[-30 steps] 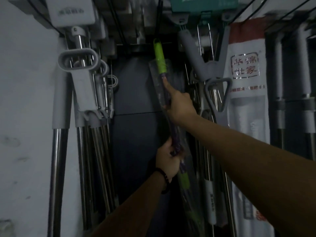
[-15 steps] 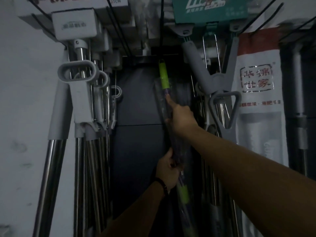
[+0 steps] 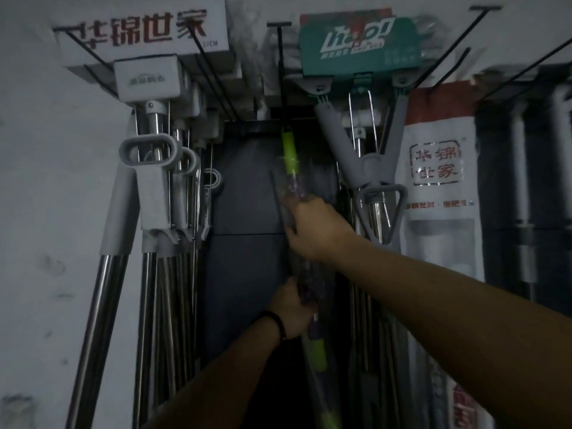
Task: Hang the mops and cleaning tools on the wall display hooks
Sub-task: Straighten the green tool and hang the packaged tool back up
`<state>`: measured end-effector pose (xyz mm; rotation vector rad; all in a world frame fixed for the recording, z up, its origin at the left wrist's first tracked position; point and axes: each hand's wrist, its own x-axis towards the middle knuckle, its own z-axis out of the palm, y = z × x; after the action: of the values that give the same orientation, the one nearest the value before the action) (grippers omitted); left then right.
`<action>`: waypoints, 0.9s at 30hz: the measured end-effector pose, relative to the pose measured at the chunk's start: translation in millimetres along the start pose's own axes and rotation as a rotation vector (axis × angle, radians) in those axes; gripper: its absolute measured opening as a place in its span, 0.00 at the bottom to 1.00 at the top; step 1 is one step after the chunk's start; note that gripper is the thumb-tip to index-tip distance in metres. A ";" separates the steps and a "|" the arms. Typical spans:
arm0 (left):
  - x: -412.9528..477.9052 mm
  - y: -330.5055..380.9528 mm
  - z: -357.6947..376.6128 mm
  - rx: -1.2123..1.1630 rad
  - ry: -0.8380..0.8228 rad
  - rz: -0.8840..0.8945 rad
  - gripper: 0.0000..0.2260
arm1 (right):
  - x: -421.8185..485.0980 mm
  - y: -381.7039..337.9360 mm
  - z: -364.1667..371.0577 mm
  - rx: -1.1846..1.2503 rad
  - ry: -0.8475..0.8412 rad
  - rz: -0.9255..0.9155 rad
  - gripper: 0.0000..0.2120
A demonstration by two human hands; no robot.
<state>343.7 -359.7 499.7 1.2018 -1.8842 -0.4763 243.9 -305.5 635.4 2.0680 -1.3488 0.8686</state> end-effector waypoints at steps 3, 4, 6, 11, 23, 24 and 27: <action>-15.9 8.6 -26.9 0.079 -0.074 0.036 0.13 | -24.4 -6.3 -34.7 -0.213 0.011 -0.149 0.25; -21.4 9.3 -37.5 0.110 -0.068 0.045 0.11 | -31.3 -6.9 -47.8 -0.246 0.023 -0.163 0.24; -32.4 14.1 -58.5 0.176 -0.030 0.069 0.13 | -40.8 -5.5 -73.8 -0.274 0.052 -0.157 0.20; -63.8 56.0 -102.6 0.317 0.060 0.245 0.19 | -50.1 3.1 -127.6 -0.322 0.123 -0.032 0.18; -53.3 181.0 -158.9 0.694 0.356 0.575 0.31 | -28.3 37.3 -184.0 -0.371 0.141 0.107 0.24; -47.1 194.0 -161.3 0.725 0.376 0.580 0.33 | -21.2 43.1 -188.2 -0.362 0.151 0.120 0.26; -23.1 231.3 -163.1 0.768 0.429 0.559 0.41 | 1.7 60.1 -198.8 -0.377 0.159 0.150 0.33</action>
<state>349.9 -212.4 742.2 1.0320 -1.9395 0.8132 142.8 -186.6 772.5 1.5957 -1.4656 0.7535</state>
